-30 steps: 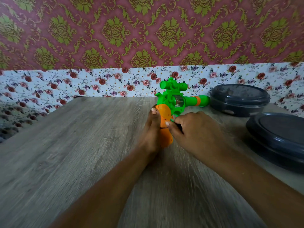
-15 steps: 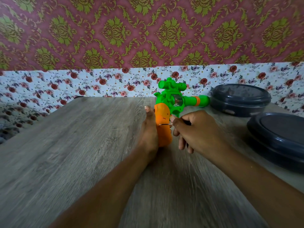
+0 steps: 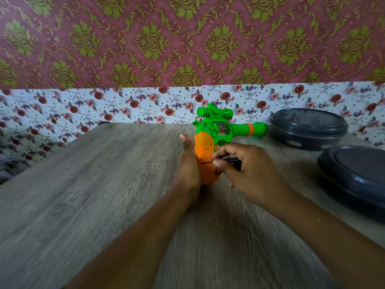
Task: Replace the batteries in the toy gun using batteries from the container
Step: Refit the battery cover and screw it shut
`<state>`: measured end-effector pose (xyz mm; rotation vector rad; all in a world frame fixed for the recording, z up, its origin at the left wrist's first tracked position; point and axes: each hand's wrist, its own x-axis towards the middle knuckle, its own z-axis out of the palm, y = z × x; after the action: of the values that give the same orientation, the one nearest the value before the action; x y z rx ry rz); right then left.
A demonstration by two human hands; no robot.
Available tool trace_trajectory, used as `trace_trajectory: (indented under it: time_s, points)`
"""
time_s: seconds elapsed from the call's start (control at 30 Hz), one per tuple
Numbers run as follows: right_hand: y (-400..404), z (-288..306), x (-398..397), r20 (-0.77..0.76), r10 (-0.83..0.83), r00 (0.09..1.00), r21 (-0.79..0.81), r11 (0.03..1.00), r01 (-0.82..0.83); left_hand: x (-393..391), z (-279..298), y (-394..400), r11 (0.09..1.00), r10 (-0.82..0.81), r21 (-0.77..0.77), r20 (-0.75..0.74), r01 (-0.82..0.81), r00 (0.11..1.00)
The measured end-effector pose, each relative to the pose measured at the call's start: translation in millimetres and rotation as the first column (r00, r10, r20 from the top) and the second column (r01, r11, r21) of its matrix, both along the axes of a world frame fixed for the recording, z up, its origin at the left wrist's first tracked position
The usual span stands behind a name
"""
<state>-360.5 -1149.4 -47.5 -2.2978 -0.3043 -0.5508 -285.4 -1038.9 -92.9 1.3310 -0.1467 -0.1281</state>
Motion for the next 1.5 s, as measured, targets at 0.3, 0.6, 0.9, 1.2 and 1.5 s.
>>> trace_trajectory:
  time_s: [0.3, 0.6, 0.9, 1.2, 1.5]
  points:
    - [2.1, -1.8, 0.3, 0.112, -0.026, 0.993, -0.115, 0.993, 0.039, -2.9, -0.1, -2.8, 0.999, -0.021, 0.026, 0.103, 0.019, 0.995]
    - [-3.3, 1.6, 1.7, 0.151, 0.019, 0.988, -0.257, 0.966, 0.02, 0.2, -5.0, -4.2, 0.998, -0.058, 0.024, 0.185, 0.055, 0.981]
    - [10.3, -3.8, 5.7, 0.131, -0.14, 0.981, -0.139, 0.978, 0.158, 5.8, -8.9, -4.3, 0.985, -0.055, 0.173, 0.157, 0.028, 0.986]
    - [17.9, 0.3, 1.7, -0.345, -0.009, 0.939, 0.53, 0.823, 0.202, 7.4, -14.5, -2.9, 0.977, -0.162, 0.163, 0.148, 0.137, 0.976]
    - [9.7, -5.3, 7.6, -0.143, -0.126, 0.982, 0.581, 0.792, 0.186, -3.3, 5.2, -5.7, 0.999, -0.045, -0.018, 0.0, 0.045, 0.999]
